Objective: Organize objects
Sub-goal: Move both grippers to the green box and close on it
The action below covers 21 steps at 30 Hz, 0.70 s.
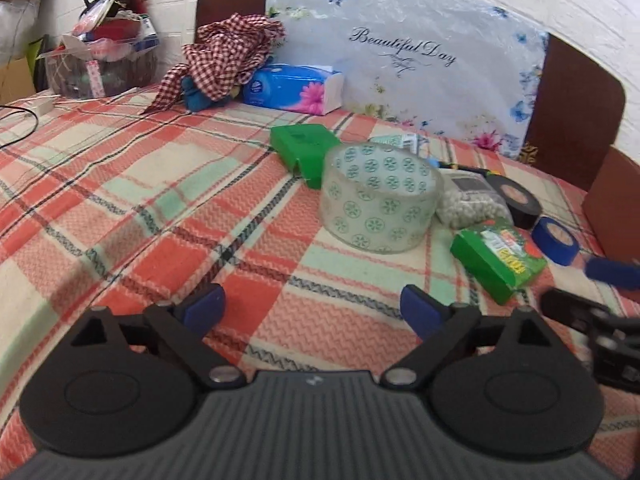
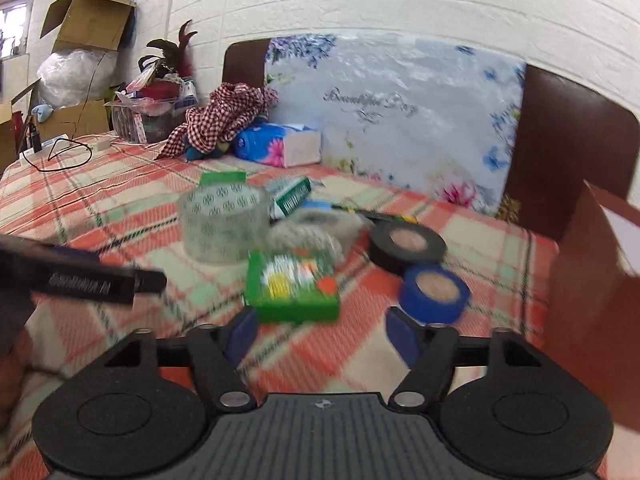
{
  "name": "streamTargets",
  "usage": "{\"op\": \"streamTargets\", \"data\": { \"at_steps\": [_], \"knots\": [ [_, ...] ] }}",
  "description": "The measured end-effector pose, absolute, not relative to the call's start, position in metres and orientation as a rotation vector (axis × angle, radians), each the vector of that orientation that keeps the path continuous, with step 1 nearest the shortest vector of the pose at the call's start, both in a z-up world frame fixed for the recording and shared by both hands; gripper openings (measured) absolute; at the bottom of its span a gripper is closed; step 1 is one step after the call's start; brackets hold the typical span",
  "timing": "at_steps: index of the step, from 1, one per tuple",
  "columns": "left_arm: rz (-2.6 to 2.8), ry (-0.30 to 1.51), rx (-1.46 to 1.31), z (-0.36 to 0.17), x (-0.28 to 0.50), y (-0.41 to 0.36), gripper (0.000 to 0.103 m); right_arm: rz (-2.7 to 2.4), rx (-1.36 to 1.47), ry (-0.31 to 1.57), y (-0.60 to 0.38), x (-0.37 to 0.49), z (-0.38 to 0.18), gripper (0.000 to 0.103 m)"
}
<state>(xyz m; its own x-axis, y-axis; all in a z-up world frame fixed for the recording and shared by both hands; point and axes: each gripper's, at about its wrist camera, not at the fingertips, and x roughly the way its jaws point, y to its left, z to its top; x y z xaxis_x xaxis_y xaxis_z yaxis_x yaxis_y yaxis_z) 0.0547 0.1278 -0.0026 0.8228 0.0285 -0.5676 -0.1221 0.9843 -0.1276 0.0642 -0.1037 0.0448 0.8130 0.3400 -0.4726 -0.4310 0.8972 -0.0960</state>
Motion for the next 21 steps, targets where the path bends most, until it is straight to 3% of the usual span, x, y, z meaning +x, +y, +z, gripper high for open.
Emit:
{"op": "streamTargets", "data": {
  "at_steps": [1,5,16,21],
  "knots": [
    [0.072,0.596,-0.178,-0.003,0.055,0.130,0.096,0.421,-0.216,0.474,-0.094,0.072,0.043,0.078],
    [0.064,0.591,-0.184,-0.009,0.052,0.132,0.096,0.449,-0.216,0.572,-0.085,0.100,0.032,0.060],
    [0.082,0.664,-0.066,-0.004,0.057,0.105,0.096,0.271,-0.104,0.598,-0.199,0.005,0.027,0.060],
    [-0.323,0.733,-0.256,0.027,0.053,0.041,0.089,0.142,0.073,0.595,-0.249,-0.013,0.026,0.061]
  ]
}}
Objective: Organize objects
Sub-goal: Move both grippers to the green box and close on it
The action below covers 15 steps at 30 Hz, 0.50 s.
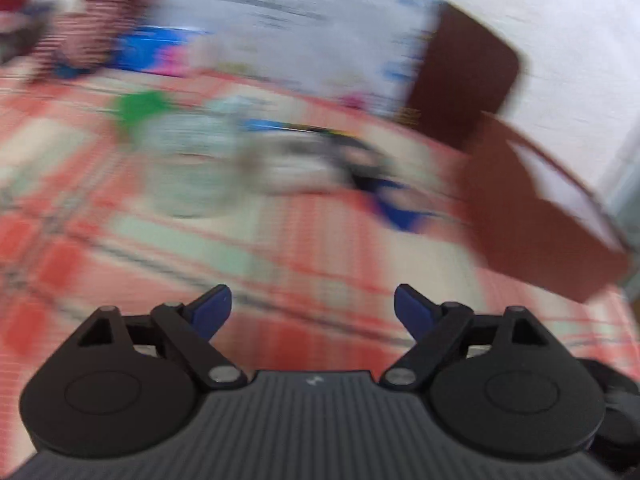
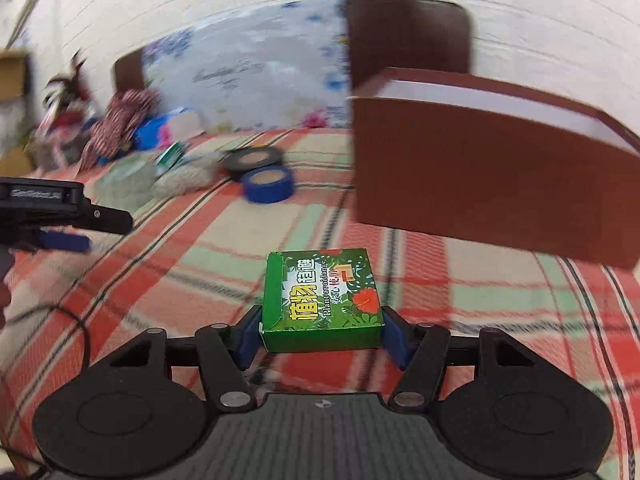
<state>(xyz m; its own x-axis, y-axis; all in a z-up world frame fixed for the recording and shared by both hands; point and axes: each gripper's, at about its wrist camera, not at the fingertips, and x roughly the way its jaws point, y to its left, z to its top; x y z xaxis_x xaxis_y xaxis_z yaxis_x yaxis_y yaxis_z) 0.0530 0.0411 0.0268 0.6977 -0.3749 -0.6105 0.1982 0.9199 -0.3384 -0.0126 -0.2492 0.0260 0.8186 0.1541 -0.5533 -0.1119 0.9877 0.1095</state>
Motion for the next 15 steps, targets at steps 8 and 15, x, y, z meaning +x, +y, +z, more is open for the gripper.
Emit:
{"op": "streamTargets", "data": {
  "at_steps": [8,15],
  "knots": [
    [-0.593,0.979,-0.216,0.007,0.067,-0.085,0.078,0.164,0.078,0.597,-0.250,-0.010,0.020,0.067],
    [-0.610,0.949,-0.196,0.015,0.054,-0.094,0.045,0.141,0.104,0.553,-0.255,-0.018,0.023,0.061]
  ]
}}
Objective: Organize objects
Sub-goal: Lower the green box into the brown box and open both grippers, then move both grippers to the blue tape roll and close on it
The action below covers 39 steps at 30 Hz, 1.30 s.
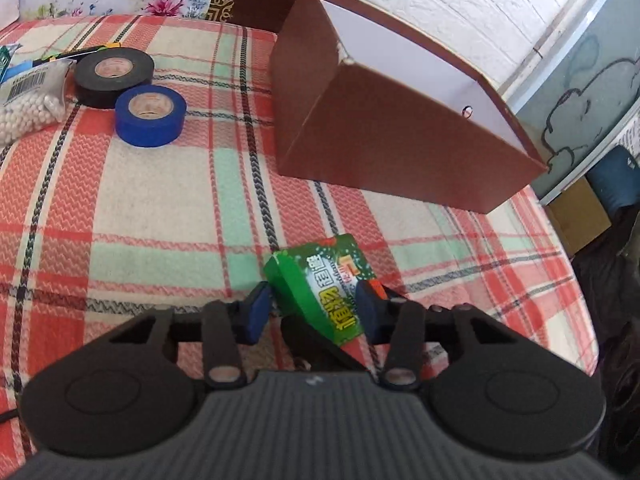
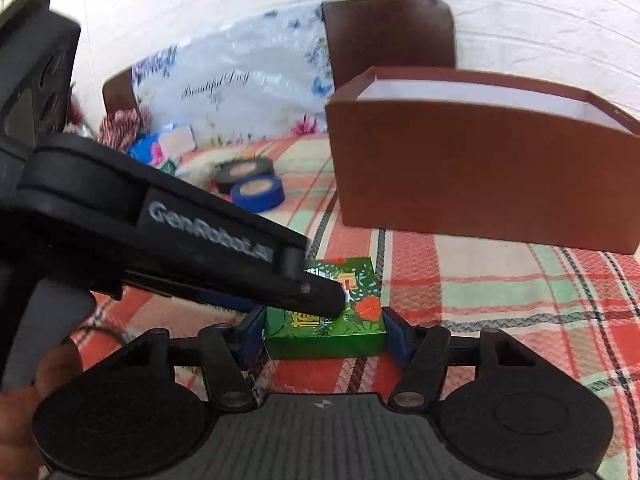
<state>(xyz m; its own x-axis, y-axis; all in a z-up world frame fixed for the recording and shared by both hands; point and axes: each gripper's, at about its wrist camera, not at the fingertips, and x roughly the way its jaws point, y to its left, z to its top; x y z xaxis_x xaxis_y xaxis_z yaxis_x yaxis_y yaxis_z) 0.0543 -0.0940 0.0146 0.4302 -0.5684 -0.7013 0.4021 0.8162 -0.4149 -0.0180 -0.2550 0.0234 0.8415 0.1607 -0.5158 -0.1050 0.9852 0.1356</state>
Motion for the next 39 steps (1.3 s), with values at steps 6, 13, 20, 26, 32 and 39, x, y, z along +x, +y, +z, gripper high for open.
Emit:
{"op": "streamTargets", "data": {
  "at_steps": [6,13,20,26,32,39],
  "knots": [
    [-0.708,0.716,-0.142,0.087,0.046,-0.108,0.047,0.037,-0.035,0.192,-0.252,-0.046,0.059,0.061],
    [-0.739,0.632,-0.070,0.122,0.099,-0.167,0.056,-0.082,0.008,0.101,-0.291,0.012,0.088,0.061],
    [-0.663,0.617,0.017,0.112,0.114,-0.194,0.078,-0.258,0.006,0.146,-0.330,0.032,0.078,0.083],
    [-0.689,0.525,0.019,0.107,0.066,-0.144,0.080,-0.182,0.017,0.094,-0.301,-0.028,0.061,0.082],
    [-0.414,0.615,-0.014,0.060,0.060,-0.037,0.080,0.172,-0.095,0.345,-0.230,-0.002,0.037,0.057],
    [0.030,0.623,-0.035,-0.008,0.070,0.084,0.079,0.282,-0.135,0.463,-0.181,0.056,0.043,0.055]
  ]
}}
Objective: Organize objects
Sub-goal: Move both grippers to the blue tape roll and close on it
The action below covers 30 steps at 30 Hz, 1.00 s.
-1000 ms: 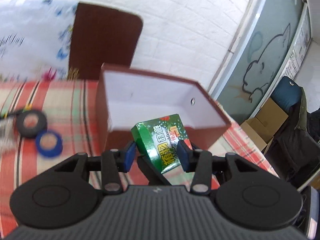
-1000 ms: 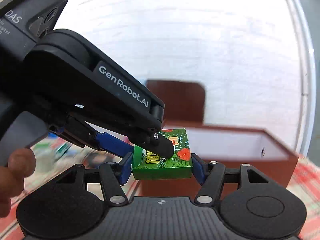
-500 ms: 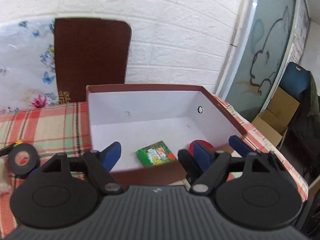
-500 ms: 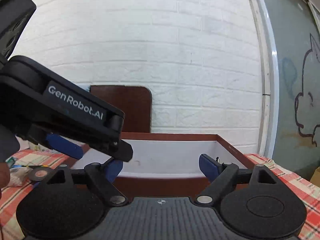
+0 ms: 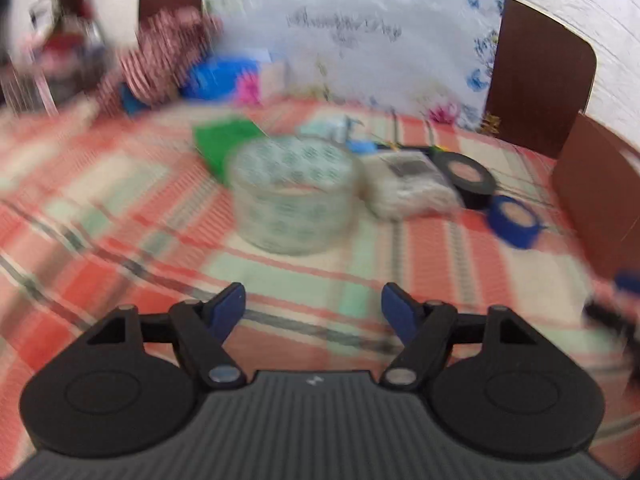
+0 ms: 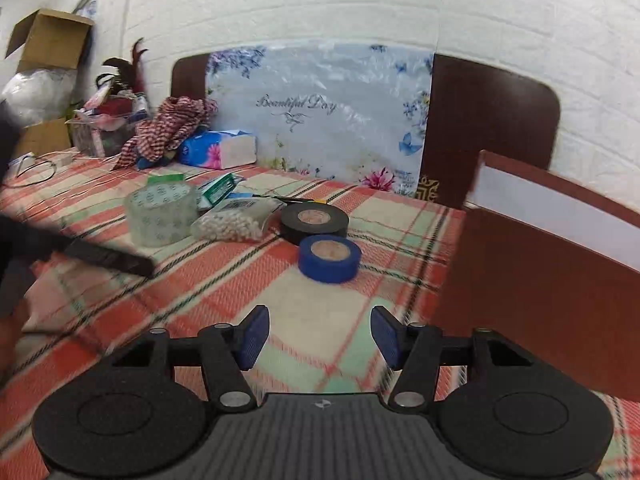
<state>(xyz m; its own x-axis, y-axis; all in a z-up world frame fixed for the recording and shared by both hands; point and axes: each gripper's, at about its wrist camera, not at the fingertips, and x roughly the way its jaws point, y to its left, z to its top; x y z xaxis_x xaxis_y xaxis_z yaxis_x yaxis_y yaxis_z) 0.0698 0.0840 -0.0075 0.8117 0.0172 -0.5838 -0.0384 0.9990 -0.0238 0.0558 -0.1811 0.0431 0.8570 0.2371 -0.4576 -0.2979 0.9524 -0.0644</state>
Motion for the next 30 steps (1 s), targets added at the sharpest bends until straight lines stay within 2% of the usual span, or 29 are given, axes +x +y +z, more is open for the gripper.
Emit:
{"op": "streamTargets", "data": {
  "at_steps": [3,4,7,8,9,19,21,23,25,30],
  "knots": [
    [0.013,0.613,-0.070,-0.007,0.072,0.087,0.086,0.220,-0.070,0.507,-0.169,0.107,0.043,0.062],
    [0.013,0.614,-0.045,-0.007,0.074,0.083,0.090,0.204,-0.064,0.527,-0.170,0.110,0.039,0.059],
    [-0.003,0.616,-0.037,-0.007,0.077,0.081,0.091,0.192,-0.062,0.599,-0.168,0.142,0.024,0.062],
    [-0.007,0.615,-0.049,-0.007,0.076,0.082,0.091,0.200,-0.059,0.596,-0.167,0.144,0.024,0.056],
    [-0.010,0.614,-0.055,-0.008,0.075,0.083,0.091,0.203,-0.070,0.597,-0.167,0.143,0.024,0.056],
    [-0.007,0.624,-0.020,-0.008,0.075,0.078,0.092,0.210,-0.117,0.603,-0.207,0.028,0.025,0.056],
    [-0.010,0.644,0.001,-0.004,0.075,0.071,0.087,0.181,-0.111,0.605,-0.219,0.004,0.025,0.056],
    [-0.091,0.681,-0.052,0.005,0.075,0.060,0.081,0.144,-0.102,0.605,-0.231,-0.011,0.025,0.072],
    [-0.241,0.710,-0.124,0.020,0.074,0.039,0.070,0.131,-0.072,0.611,-0.242,-0.017,0.025,0.068],
    [-0.509,0.736,-0.080,0.049,0.066,-0.037,0.068,0.135,-0.055,0.612,-0.244,-0.014,0.023,0.067]
  ]
}}
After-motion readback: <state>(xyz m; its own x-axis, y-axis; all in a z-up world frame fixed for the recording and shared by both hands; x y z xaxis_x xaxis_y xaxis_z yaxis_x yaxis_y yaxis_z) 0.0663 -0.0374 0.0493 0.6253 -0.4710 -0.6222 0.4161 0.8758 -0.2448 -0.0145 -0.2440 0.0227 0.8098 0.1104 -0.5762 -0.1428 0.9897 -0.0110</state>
